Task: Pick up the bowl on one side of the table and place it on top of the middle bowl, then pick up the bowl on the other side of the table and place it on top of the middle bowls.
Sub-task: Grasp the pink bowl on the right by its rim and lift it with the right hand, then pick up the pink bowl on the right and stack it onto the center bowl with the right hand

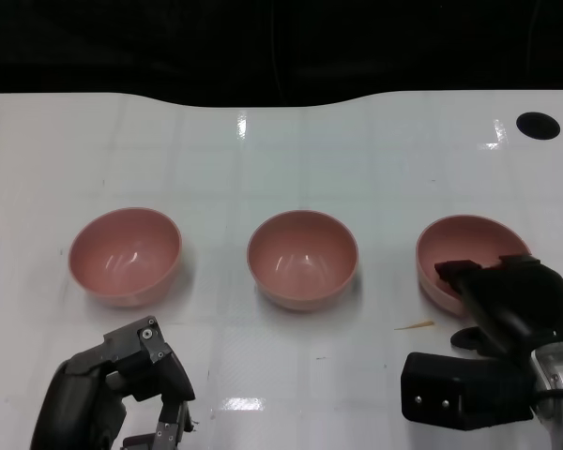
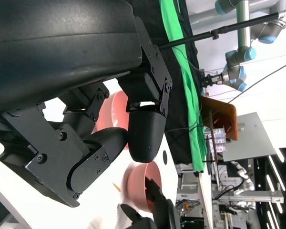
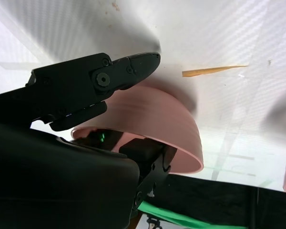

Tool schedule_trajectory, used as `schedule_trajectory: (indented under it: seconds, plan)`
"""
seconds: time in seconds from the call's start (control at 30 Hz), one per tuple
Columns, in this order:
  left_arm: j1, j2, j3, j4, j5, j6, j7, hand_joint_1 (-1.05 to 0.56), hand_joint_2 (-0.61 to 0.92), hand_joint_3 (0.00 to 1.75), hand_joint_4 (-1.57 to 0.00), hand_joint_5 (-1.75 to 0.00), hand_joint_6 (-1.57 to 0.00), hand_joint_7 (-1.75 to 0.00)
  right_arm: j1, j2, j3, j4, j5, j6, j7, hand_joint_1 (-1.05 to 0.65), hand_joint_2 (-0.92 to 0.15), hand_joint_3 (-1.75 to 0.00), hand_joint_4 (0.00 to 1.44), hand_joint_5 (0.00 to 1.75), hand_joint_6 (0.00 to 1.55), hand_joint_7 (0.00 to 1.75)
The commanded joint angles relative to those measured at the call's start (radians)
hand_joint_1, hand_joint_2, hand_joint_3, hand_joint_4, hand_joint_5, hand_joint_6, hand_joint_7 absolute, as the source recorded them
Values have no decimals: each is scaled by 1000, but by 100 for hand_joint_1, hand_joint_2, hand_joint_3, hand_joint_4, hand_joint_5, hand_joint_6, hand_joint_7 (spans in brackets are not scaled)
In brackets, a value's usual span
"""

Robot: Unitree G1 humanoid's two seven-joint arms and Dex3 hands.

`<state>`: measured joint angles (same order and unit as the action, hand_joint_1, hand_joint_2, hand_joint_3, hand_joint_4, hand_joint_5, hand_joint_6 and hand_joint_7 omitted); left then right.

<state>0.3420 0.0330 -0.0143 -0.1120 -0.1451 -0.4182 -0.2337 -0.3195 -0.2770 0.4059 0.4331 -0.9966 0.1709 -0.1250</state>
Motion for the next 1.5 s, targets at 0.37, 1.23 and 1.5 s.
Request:
schedule_trajectory:
  seconds: [0.37, 1.23, 1.5]
  plan:
    - [-4, 0, 8, 20, 47, -71, 23, -11, 35, 149, -87, -168, -82, -152, -56, -41, 26, 86, 65, -157, -217, -29, -92, -17, 91, 174, 115, 6]
    - [2, -16, 4, -2, 64, -36, 41, -12, 35, 151, -87, -170, -82, -152, -87, -63, 19, -354, 112, -186, 67, -26, -46, -102, 94, 175, 66, 165]
    - [-1, -19, 0, 0, 64, -51, 43, -9, 35, 152, -87, -171, -83, -153, -120, 0, 19, -363, 177, -264, 61, -28, -41, -118, 99, 175, 68, 174]
